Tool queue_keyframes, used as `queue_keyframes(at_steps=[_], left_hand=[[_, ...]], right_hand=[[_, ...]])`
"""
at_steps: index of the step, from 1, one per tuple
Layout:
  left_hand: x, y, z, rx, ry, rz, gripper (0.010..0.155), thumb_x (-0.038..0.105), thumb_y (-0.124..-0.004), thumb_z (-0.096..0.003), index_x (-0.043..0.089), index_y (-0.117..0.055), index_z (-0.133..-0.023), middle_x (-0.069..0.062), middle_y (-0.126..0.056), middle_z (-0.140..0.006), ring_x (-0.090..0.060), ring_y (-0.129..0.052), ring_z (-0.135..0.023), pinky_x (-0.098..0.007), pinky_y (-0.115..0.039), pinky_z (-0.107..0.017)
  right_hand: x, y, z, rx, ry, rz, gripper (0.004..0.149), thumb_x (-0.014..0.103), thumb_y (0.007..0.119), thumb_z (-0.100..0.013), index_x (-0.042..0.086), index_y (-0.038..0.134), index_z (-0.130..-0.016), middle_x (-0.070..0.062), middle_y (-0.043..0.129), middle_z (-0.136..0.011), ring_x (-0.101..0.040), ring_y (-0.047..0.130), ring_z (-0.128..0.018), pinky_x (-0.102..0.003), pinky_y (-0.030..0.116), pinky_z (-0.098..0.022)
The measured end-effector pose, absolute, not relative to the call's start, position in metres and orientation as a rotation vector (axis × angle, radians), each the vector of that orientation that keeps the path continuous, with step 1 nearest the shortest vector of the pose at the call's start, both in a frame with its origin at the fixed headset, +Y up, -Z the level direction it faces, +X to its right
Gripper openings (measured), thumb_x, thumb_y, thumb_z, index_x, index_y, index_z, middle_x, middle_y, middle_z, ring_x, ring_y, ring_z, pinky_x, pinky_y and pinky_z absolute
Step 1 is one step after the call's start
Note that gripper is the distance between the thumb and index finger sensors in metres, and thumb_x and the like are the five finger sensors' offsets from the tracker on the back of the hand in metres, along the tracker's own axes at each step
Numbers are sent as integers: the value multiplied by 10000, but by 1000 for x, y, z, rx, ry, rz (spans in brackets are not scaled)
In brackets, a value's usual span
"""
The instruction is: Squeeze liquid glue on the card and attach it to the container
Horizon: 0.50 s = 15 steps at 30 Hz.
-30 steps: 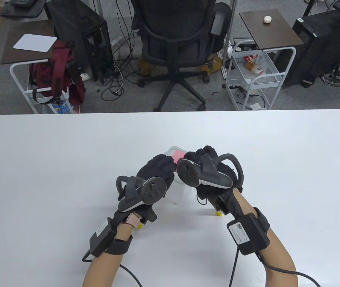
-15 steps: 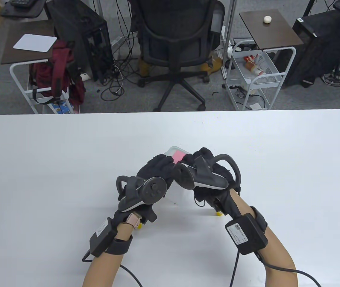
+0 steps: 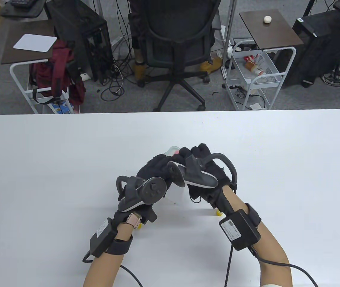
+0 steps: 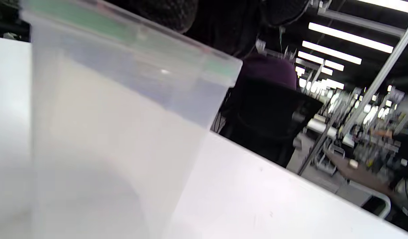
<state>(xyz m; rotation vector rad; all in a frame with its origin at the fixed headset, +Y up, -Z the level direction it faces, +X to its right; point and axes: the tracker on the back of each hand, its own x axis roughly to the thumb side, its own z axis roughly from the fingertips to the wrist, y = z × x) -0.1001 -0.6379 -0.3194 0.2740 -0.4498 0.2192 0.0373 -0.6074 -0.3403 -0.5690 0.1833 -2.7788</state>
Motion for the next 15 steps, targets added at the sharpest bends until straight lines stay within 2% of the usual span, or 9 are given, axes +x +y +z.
queue_keyframes(at_steps=[7, 11, 13, 15], left_hand=[[-100, -638, -319, 276, -450, 225, 392, 441, -668, -543, 313, -756, -903, 94, -793, -1058, -181, -770, -1057, -369, -713, -787], [-100, -638, -319, 276, -449, 226, 411, 440, -669, -542, 313, -755, -924, 99, -792, -1059, -183, -769, -1057, -368, -714, -788], [-100, -638, -319, 275, -450, 226, 412, 440, -669, -542, 313, -755, -924, 99, -792, -1058, -183, -769, -1058, -368, -714, -788], [-101, -639, -319, 276, -450, 227, 411, 440, -668, -543, 312, -756, -924, 98, -792, -1059, -182, -769, -1058, -368, -713, -788]], right_hand=[[52, -598, -324, -711, 70, -2846, 424, 229, 646, -546, 277, 662, -968, 34, 703, -1042, -184, 824, -758, -515, 559, -814], [61, -589, -317, -816, -29, -2908, 388, 239, 658, -543, 339, 718, -913, 76, 751, -1016, -191, 837, -765, -536, 548, -815], [63, -589, -321, -770, -4, -2938, 392, 243, 654, -549, 326, 712, -927, 64, 752, -1018, -204, 829, -783, -543, 540, -815], [63, -589, -327, -640, 131, -2929, 428, 248, 646, -554, 308, 662, -977, 42, 699, -1066, -215, 812, -805, -539, 538, -816]])
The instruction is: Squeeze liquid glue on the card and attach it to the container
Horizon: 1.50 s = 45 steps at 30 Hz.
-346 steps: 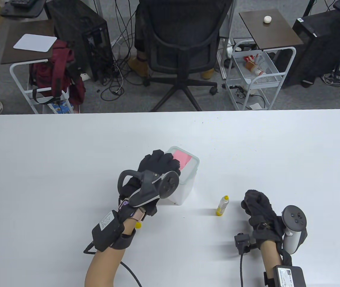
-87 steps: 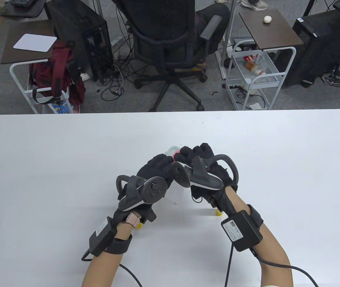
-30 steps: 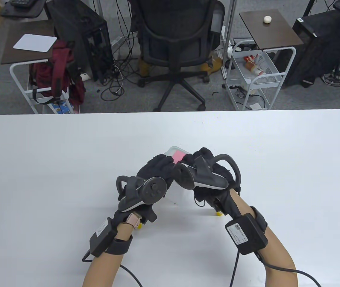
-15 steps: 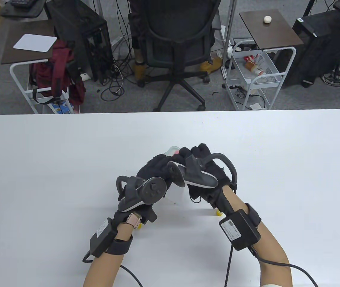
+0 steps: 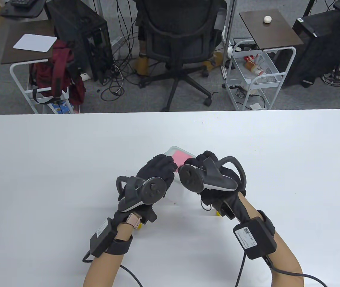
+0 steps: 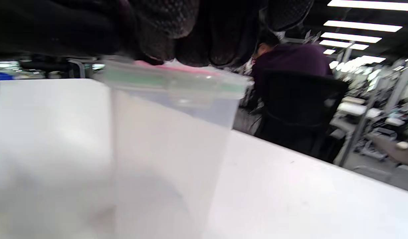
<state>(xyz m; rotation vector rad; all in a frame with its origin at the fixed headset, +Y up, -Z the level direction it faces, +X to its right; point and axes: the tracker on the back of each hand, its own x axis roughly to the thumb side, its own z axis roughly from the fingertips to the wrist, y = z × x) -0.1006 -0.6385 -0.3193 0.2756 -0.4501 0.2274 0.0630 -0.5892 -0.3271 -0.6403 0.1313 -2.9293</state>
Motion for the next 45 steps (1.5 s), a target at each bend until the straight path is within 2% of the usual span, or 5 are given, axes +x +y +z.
queue_keyframes(at_steps=[6, 18, 22, 26, 45], left_hand=[[-101, -638, -319, 275, -450, 226, 413, 440, -667, -543, 313, -753, -926, 97, -791, -1059, -183, -769, -1057, -369, -712, -788], [-101, -639, -319, 277, -446, 234, 412, 440, -668, -543, 312, -754, -925, 98, -792, -1058, -181, -767, -1059, -369, -711, -788], [-101, -639, -319, 276, -448, 228, 411, 441, -666, -544, 314, -753, -925, 100, -790, -1059, -181, -768, -1058, -369, -712, -788], [-101, -639, -319, 277, -449, 230, 412, 442, -666, -544, 314, -751, -926, 101, -790, -1058, -180, -766, -1059, -368, -712, -788], [-101, -639, -319, 278, -453, 233, 415, 440, -664, -546, 307, -752, -929, 94, -789, -1060, -186, -765, -1059, -370, -709, -789]], right_hand=[[43, -609, -350, -518, 33, -2844, 495, 251, 623, -567, 304, 516, -1048, 34, 533, -1149, -264, 708, -871, -540, 474, -840], [66, -585, -333, -744, -117, -3015, 384, 243, 649, -552, 334, 719, -918, 67, 753, -1019, -197, 831, -768, -542, 532, -822], [65, -588, -347, -524, 149, -3035, 461, 246, 641, -561, 314, 612, -1016, 43, 625, -1126, -240, 773, -856, -551, 503, -831], [51, -606, -354, -528, -24, -2908, 479, 249, 618, -569, 301, 536, -1039, 28, 542, -1143, -262, 703, -868, -539, 475, -840], [25, -607, -356, -452, 119, -2791, 451, 231, 619, -571, 311, 581, -1013, 50, 617, -1109, -228, 751, -846, -547, 471, -849]])
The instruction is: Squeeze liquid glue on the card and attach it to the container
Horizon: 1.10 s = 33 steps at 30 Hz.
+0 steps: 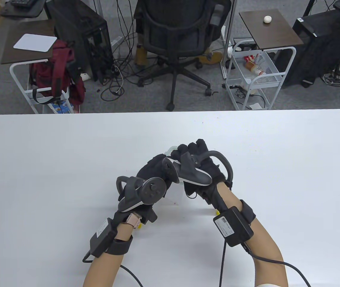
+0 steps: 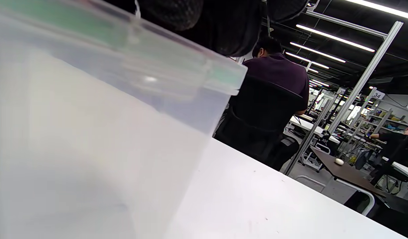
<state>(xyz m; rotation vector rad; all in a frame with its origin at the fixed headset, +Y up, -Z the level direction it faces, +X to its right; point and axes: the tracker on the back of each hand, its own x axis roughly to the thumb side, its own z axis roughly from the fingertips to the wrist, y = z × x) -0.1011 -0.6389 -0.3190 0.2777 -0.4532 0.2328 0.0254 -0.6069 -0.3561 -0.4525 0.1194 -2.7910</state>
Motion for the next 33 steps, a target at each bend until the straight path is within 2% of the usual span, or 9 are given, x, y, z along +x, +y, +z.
queue_keyframes(at_steps=[4, 10, 24, 27, 33], left_hand=[[-101, -639, -319, 276, -451, 227, 415, 442, -664, -545, 311, -750, -929, 97, -789, -1059, -183, -766, -1059, -369, -709, -788], [-101, -639, -319, 278, -450, 232, 390, 442, -665, -545, 318, -754, -903, 96, -789, -1061, -184, -764, -1060, -370, -709, -788], [-101, -640, -319, 281, -446, 241, 411, 441, -662, -546, 311, -752, -925, 97, -788, -1059, -182, -762, -1061, -370, -707, -789], [-100, -639, -319, 276, -444, 234, 411, 442, -663, -545, 314, -751, -926, 100, -787, -1060, -180, -762, -1061, -370, -707, -789], [-101, -640, -319, 279, -444, 239, 400, 442, -663, -546, 314, -752, -914, 99, -789, -1059, -180, -762, -1061, -370, -706, -790]], right_hand=[[28, -606, -350, -494, 113, -2773, 461, 232, 623, -567, 298, 573, -1020, 30, 612, -1109, -216, 763, -836, -536, 492, -842], [37, -598, -330, -614, 82, -2741, 433, 239, 633, -559, 276, 641, -990, 26, 699, -1057, -197, 819, -779, -531, 536, -825], [29, -602, -356, -453, 83, -2842, 437, 231, 627, -566, 302, 613, -997, 42, 644, -1095, -224, 768, -844, -539, 488, -843], [31, -602, -351, -474, 82, -2799, 451, 235, 630, -563, 299, 594, -1008, 32, 631, -1099, -209, 779, -825, -531, 504, -837], [34, -594, -324, -585, 69, -2701, 421, 241, 644, -552, 273, 670, -971, 21, 734, -1032, -194, 842, -754, -523, 556, -818]])
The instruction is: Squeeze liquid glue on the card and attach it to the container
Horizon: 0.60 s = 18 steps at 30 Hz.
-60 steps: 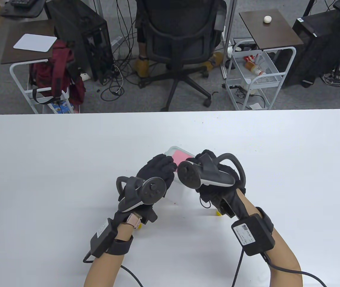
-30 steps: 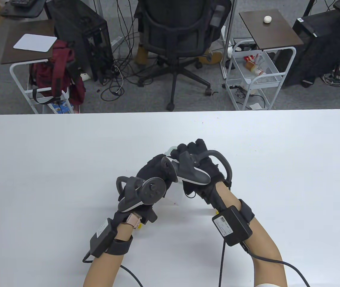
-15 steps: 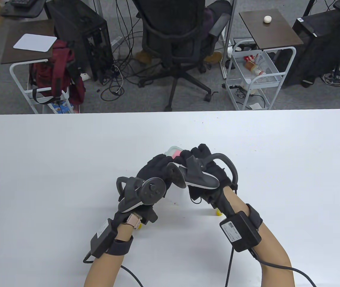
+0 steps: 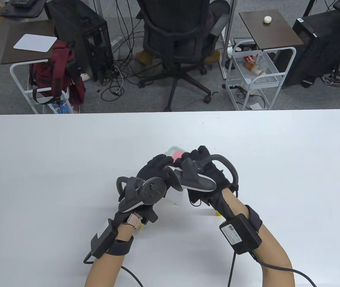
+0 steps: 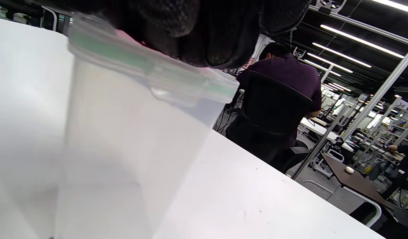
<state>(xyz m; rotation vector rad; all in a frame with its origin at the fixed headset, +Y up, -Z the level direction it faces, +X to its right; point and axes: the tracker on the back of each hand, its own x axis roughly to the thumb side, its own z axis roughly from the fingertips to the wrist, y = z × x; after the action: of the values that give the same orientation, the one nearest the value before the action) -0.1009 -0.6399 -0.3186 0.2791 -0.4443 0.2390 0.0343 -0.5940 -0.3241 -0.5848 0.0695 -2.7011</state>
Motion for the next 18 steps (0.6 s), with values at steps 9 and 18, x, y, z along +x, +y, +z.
queue_keyframes(at_steps=[9, 18], left_hand=[[-101, -641, -319, 282, -447, 249, 415, 440, -663, -546, 308, -752, -930, 95, -787, -1061, -183, -759, -1062, -369, -704, -791], [-101, -640, -319, 280, -446, 244, 415, 442, -662, -547, 311, -750, -930, 98, -785, -1062, -183, -760, -1062, -370, -704, -790]], right_hand=[[35, -600, -338, -508, 107, -2761, 424, 238, 633, -560, 294, 642, -980, 38, 700, -1062, -219, 798, -821, -533, 522, -830], [32, -604, -347, -459, 107, -2775, 451, 240, 633, -562, 283, 596, -1009, 17, 641, -1091, -216, 775, -828, -529, 506, -838]])
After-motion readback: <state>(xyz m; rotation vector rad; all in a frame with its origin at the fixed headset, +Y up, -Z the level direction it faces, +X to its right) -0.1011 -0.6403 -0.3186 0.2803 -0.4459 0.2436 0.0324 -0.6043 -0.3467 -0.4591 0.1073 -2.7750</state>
